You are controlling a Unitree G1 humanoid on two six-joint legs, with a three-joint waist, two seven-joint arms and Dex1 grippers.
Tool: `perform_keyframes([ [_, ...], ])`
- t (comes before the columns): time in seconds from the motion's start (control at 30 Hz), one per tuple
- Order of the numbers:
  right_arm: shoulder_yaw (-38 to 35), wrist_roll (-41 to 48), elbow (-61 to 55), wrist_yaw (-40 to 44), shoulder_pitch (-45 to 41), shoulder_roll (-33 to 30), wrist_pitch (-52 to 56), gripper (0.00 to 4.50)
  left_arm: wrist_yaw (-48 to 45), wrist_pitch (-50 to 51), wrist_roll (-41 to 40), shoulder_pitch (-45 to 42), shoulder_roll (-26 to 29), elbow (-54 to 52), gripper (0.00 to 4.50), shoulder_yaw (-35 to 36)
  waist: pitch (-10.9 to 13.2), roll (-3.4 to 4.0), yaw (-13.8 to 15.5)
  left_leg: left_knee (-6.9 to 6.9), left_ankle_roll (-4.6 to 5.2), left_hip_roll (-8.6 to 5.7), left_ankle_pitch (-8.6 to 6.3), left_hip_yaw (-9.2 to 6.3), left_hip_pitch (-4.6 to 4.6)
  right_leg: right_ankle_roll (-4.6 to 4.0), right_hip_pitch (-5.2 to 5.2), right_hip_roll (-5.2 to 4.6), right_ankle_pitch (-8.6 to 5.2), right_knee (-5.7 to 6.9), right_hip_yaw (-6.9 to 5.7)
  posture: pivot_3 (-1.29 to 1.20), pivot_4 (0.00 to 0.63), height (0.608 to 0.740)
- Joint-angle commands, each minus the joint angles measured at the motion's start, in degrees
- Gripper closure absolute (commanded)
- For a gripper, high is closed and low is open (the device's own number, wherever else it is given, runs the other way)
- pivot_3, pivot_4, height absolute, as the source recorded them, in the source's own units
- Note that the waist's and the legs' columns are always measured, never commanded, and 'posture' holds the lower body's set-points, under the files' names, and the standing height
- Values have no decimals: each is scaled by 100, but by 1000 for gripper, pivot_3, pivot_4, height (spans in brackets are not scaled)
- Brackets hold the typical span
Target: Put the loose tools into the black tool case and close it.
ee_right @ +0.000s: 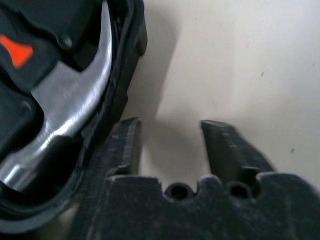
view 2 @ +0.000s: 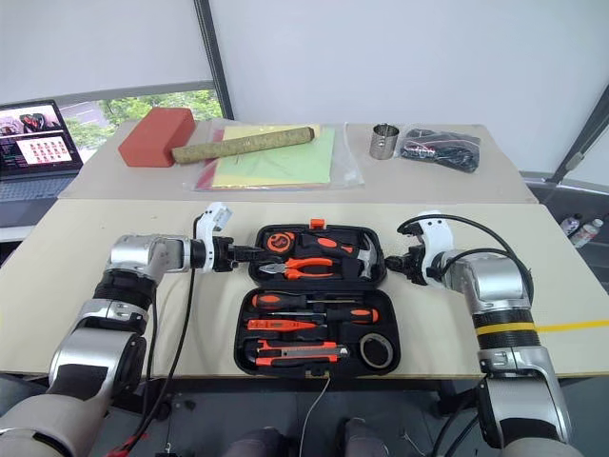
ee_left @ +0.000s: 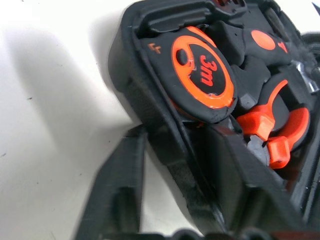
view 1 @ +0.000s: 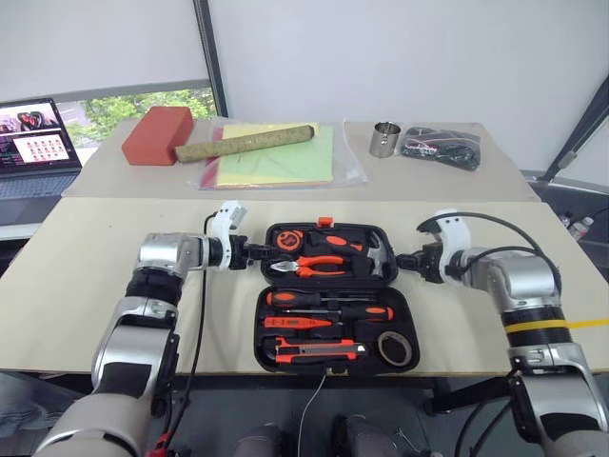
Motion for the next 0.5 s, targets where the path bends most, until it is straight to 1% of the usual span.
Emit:
perform_keyframes([
  [0.03,-204,-47,-335,-25,-211,-137,-117,2562,-49,42,58,140,32,-174,3750,-110,-1,2,3,1,-2,0,0,0,3,0,1,-1,0,4,1,0,150,737],
  [0.07,-282,-50,-344,-36,-256,-204,-132,2562,-44,65,57,152,41,-216,4035,-115,-1,2,3,1,-4,0,1,0,5,0,1,-2,0,6,2,0,150,737],
  [0.17,-584,111,-428,-52,-380,-299,25,2562,12,80,72,174,53,-269,4035,-103,-2,3,-2,1,-7,0,0,2,8,0,0,-3,0,12,5,0,150,737],
  [0.27,-684,328,-682,18,-400,-264,397,1822,60,59,97,177,50,-265,4084,-98,-2,3,-8,0,-5,1,2,2,8,-1,0,-3,-1,12,4,0,150,737],
  [0.37,-714,602,-1095,28,-229,-135,1044,750,77,11,119,180,49,-259,4084,-118,-2,3,-12,0,-5,5,2,1,9,-2,0,-2,-1,12,4,0,150,737],
  [0.4,-719,639,-1179,-2,-162,-99,1143,500,83,6,117,181,46,-259,4084,-117,-2,3,-10,1,-5,5,2,1,9,-2,0,-2,-1,14,4,0,150,737],
  [0.43,-720,653,-1242,-44,-97,-68,1197,119,90,9,112,182,41,-267,4084,-115,-3,3,-6,1,-6,5,1,0,9,-2,1,-2,-1,15,4,0,150,737],
  [0.5,-705,599,-1273,-193,47,32,1216,119,100,24,100,185,27,-302,4084,-116,-3,3,-3,2,-6,3,1,1,8,-2,1,-4,-1,17,6,0,150,737],
])
